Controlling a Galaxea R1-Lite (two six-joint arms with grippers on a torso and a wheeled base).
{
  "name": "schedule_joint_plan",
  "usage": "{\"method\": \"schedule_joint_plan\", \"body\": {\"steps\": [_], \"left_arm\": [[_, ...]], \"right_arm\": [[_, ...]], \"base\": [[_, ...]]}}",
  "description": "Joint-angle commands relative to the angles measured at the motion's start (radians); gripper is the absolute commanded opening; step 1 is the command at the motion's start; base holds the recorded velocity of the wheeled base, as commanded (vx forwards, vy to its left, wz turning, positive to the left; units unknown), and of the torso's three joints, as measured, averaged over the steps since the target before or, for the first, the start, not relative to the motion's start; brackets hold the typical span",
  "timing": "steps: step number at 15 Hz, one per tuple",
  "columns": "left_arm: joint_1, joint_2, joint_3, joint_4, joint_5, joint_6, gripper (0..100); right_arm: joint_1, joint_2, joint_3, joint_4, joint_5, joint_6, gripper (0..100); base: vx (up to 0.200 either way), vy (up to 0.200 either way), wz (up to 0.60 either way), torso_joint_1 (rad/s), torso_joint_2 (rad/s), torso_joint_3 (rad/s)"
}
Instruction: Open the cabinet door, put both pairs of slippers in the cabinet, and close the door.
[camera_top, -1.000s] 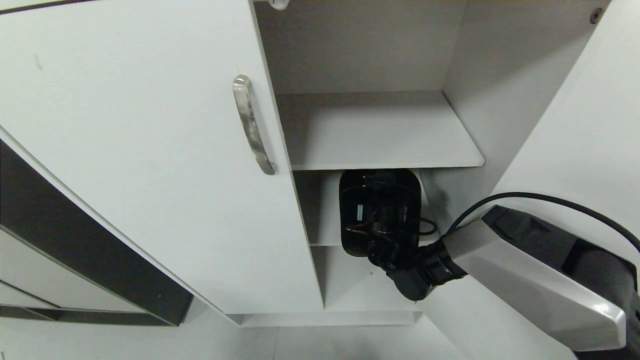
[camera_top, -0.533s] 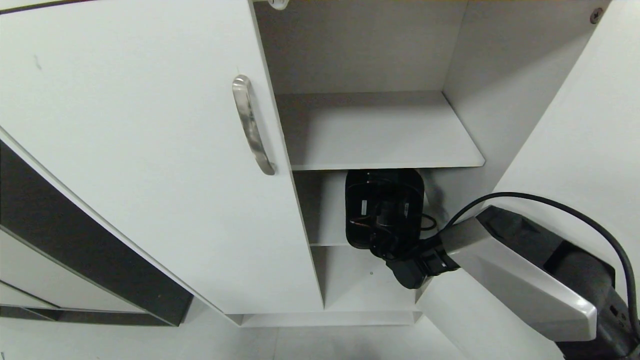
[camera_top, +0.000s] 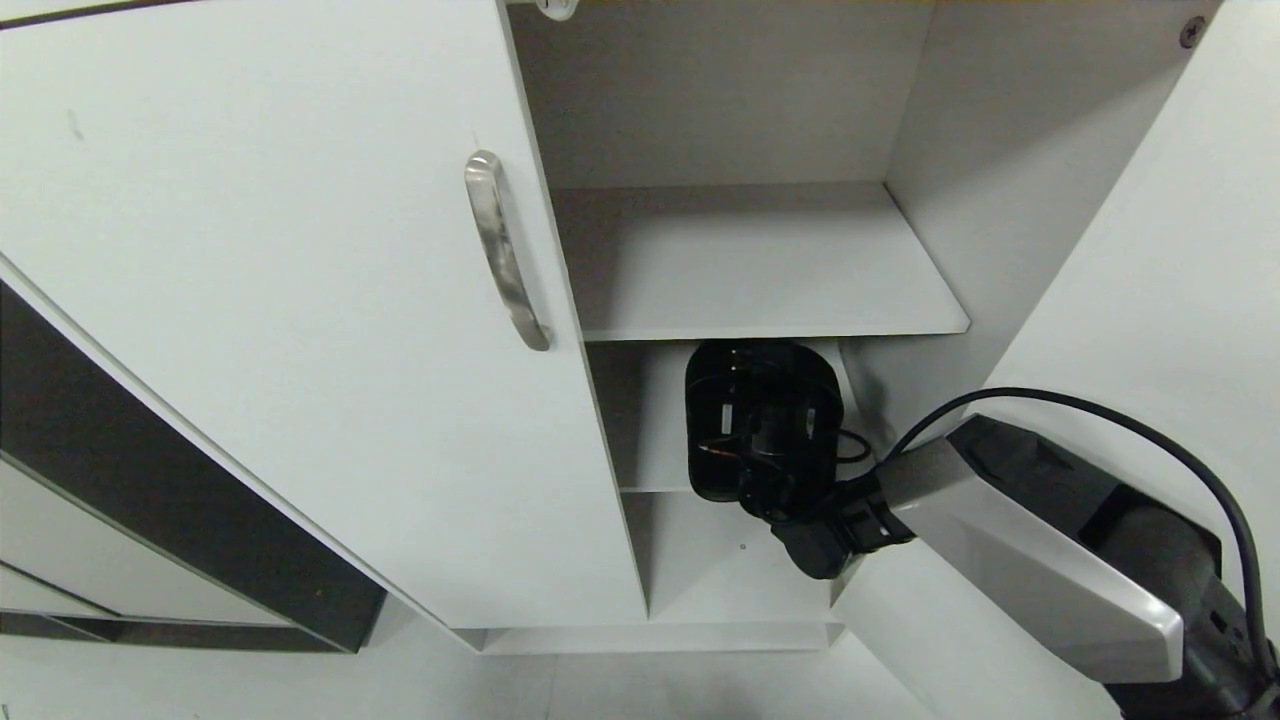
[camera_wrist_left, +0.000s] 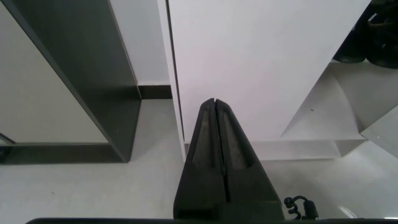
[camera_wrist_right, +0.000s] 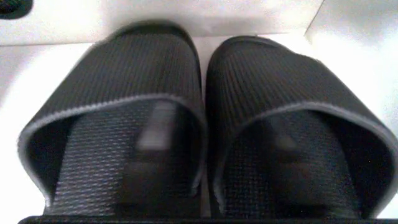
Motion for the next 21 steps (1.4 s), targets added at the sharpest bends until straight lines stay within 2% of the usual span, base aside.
{"method": "schedule_joint_plan", "body": {"steps": [1, 4, 6, 8, 12, 18, 21], "left_arm": [[-0.001, 0.001, 0.0, 0.0, 0.0, 0.0, 0], [0.0, 0.001, 0.0, 0.0, 0.0, -0.002, 0], [0.0, 0.001, 0.0, 0.0, 0.0, -0.002, 0], [0.0, 0.001, 0.0, 0.0, -0.001, -0.002, 0], [-0.001, 0.001, 0.0, 0.0, -0.001, -0.002, 0], [0.0, 0.001, 0.0, 0.0, -0.001, -0.002, 0], [0.0, 0.001, 0.0, 0.0, -0.001, -0.002, 0]], "right_arm": [[0.003, -0.014, 0.036, -0.005, 0.0, -0.006, 100], [0.02, -0.094, 0.137, -0.023, -0.006, -0.009, 100], [0.043, -0.162, 0.254, -0.064, -0.007, -0.009, 100], [0.083, -0.244, 0.421, -0.176, -0.007, -0.015, 100], [0.157, -0.366, 0.745, -0.305, -0.006, -0.019, 100], [0.177, -0.376, 0.785, -0.347, -0.006, -0.022, 100], [0.177, -0.376, 0.785, -0.347, -0.006, -0.022, 100]], "base": [[0.0, 0.0, 0.0, 0.0, 0.0, 0.0], [0.0, 0.0, 0.0, 0.0, 0.0, 0.0], [0.0, 0.0, 0.0, 0.0, 0.0, 0.0], [0.0, 0.0, 0.0, 0.0, 0.0, 0.0], [0.0, 0.0, 0.0, 0.0, 0.0, 0.0], [0.0, 0.0, 0.0, 0.0, 0.0, 0.0], [-0.2, 0.0, 0.0, 0.005, 0.0, 0.004]]}}
